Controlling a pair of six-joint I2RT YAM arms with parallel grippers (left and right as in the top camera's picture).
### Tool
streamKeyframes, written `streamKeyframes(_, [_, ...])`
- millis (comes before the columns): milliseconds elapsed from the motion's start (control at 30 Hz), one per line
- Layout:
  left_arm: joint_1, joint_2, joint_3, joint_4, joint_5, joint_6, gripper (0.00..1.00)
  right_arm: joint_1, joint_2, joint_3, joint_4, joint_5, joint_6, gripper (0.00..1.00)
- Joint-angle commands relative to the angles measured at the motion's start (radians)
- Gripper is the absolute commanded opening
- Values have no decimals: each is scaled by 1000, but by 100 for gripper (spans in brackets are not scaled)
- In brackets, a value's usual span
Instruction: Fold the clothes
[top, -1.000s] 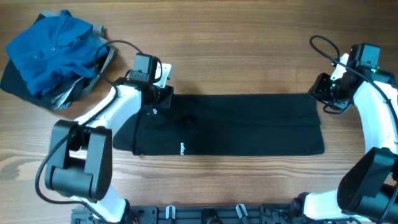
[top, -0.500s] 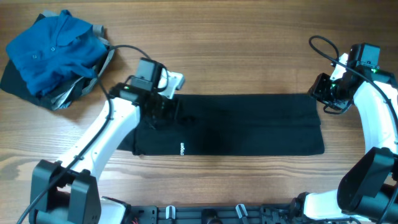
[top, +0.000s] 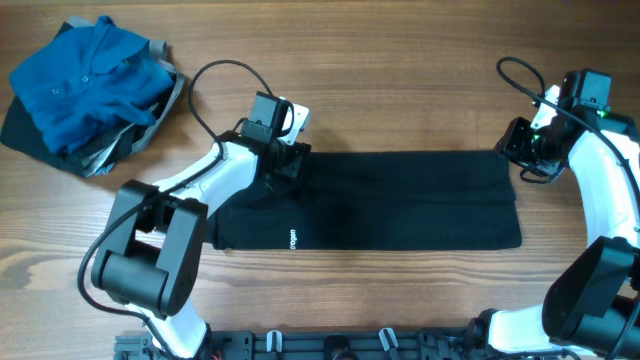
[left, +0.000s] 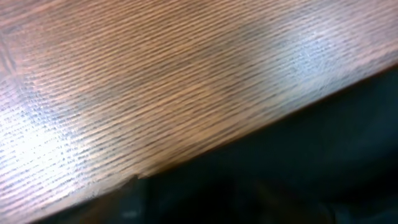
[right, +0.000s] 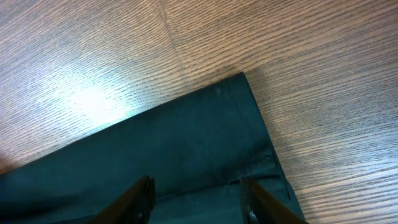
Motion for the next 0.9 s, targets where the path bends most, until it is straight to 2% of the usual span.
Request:
streamKeyframes(0, [8,-16,0,-20,-9,-4,23,-3,-11,-5,3,-17,-20,48])
streamKeyframes(33, [8,-24,0,-23,-10,-18,16,-3,-11,-5,3,-17,-20,48])
streamKeyframes(133, [8,-70,0,-40,-10,-18,9,-3,-11,-5,3,-17,-21,48])
streamKeyframes(300, [7,-187,0,-139,-9,-22,16,-3,-11,-5,4,-17,-21,48])
streamKeyframes(400, [0,-216,0,-209,57,-26,17,-3,-11,-5,4,-17,-21,48])
streamKeyframes(533, [-45,-205,0,-352,198,-101,10,-3,-11,-5,5,-17,-21,48])
streamKeyframes(567, [-63,-205,0,-383,202,-101,6,-3,-11,-5,5,-17,-21,48])
streamKeyframes(633, [-99,-211,0,-424,127,-104,7,-3,-11,-5,5,-17,-21,48])
streamKeyframes(667, [-100,-219,2,-408,40,-124,11,-3,-11,-5,6,-17,-21,48])
streamKeyframes(733, [-87,-229,2,-341,-73,-130,45,-3,-11,-5,8,-17,-21,48])
streamKeyframes(767, [-77,-227,2,-295,-108,-130,58,-3,-11,-5,8,-17,-21,48])
streamKeyframes(800, [-66,-217,1,-253,-126,-126,66,-3,-11,-5,6,-17,-21,48])
streamKeyframes(867, [-37,-182,1,-193,-125,-118,72,-3,-11,-5,2,-17,-20,48])
